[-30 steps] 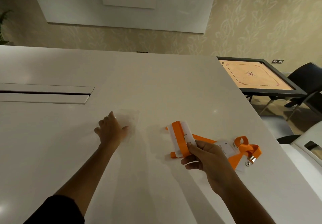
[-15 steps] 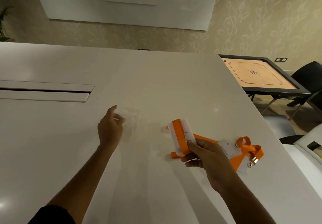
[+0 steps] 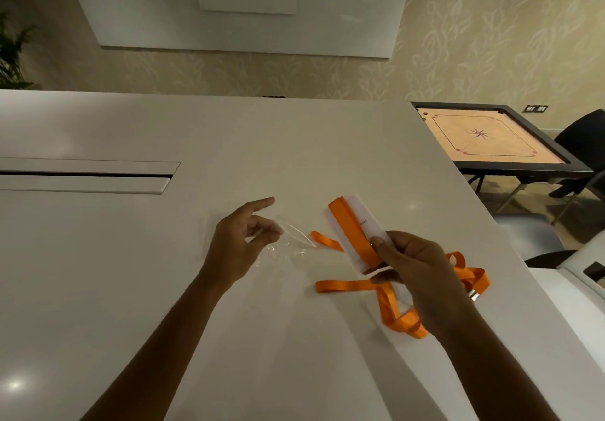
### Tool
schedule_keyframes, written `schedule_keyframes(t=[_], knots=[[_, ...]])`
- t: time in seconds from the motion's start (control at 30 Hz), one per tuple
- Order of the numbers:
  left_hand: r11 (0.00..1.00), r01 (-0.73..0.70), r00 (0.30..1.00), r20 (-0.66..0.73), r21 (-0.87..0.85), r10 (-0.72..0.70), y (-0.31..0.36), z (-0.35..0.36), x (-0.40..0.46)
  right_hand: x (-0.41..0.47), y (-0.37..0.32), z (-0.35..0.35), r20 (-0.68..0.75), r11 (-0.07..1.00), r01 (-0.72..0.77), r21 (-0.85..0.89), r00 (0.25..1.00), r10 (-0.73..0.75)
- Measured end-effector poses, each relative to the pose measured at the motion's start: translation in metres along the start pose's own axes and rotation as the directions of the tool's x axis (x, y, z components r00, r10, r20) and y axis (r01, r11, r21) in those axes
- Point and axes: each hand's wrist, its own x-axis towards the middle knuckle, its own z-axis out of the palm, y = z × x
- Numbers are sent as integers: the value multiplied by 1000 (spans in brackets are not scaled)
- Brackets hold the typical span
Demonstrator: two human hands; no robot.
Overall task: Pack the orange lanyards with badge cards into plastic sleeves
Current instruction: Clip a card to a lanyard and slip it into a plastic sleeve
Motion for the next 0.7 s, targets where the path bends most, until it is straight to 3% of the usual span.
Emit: schedule_keyframes(t=[0.2,0.33,0.7], knots=[[998,57,993,103,-28,-54,21,11,-10,0,-12,-26,122,948,146,-281,986,-116],[998,59,987,153,-20,-55,31,18,-14,4,-15,-38,205,879,190,-438,973,-108],[998,18,971,241,-55,-5,42,30,-17,17,-15,-57,321,715,331,-616,934,-156]])
